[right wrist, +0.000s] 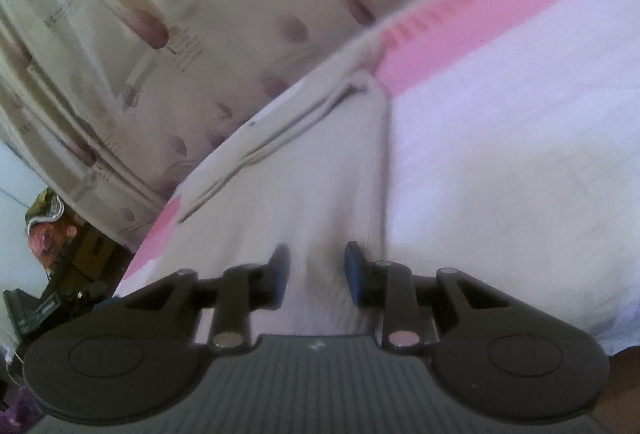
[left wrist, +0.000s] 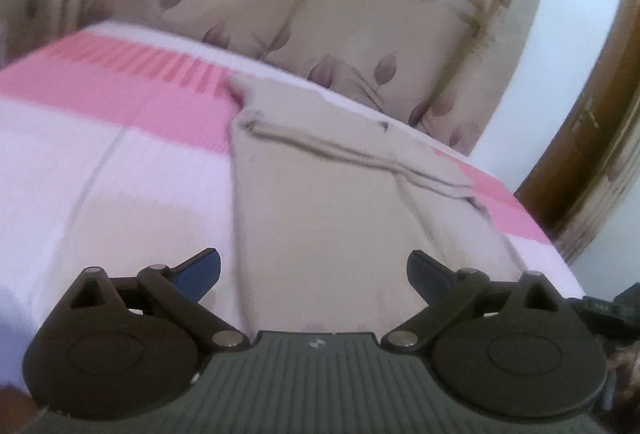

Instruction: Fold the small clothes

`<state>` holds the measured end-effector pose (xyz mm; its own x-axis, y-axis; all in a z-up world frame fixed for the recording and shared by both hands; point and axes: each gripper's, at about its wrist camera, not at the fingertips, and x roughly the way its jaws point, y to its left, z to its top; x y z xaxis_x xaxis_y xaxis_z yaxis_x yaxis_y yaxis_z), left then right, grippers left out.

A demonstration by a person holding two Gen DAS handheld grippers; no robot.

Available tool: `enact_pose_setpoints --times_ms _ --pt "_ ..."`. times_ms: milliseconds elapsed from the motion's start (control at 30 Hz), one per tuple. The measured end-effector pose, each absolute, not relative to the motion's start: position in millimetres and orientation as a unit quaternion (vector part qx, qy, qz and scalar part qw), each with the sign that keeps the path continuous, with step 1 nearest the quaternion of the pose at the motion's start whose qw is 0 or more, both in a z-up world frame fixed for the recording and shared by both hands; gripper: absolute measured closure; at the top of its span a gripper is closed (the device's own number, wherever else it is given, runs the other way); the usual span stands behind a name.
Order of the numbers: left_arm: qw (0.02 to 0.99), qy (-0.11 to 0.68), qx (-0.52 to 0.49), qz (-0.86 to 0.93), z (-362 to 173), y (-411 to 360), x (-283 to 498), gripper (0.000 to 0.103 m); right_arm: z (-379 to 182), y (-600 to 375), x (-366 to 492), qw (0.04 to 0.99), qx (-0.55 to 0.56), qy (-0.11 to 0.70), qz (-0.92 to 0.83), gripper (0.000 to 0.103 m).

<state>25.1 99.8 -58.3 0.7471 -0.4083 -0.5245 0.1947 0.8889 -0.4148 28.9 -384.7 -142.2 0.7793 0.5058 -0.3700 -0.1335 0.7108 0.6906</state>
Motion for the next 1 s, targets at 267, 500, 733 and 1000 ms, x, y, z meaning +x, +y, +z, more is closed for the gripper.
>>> enact_pose_setpoints --times_ms 267,500,733,1000 --pt "0.9 0.345 -0.208 -0.165 -78.0 105.4 9.9 0.011 -146.6 -384.4 28.3 0.874 0.345 0.276 0.202 0.074" --pt "0.907 0.357 -0.152 -0.164 -79.2 80.7 12.6 0.065 -152.1 -391.6 27.6 0.859 0.377 0.277 0.206 0.074" --pt "0.896 0.365 -0.188 -0.169 -86.4 89.8 18.5 0.091 -150.5 -389.7 27.0 0.859 0.38 0.28 0.201 0.074" --pt "0.901 0.329 -0.225 -0.17 -76.3 86.0 18.2 0.094 -147.6 -383.5 29.4 0.867 0.368 0.274 0.194 0.098"
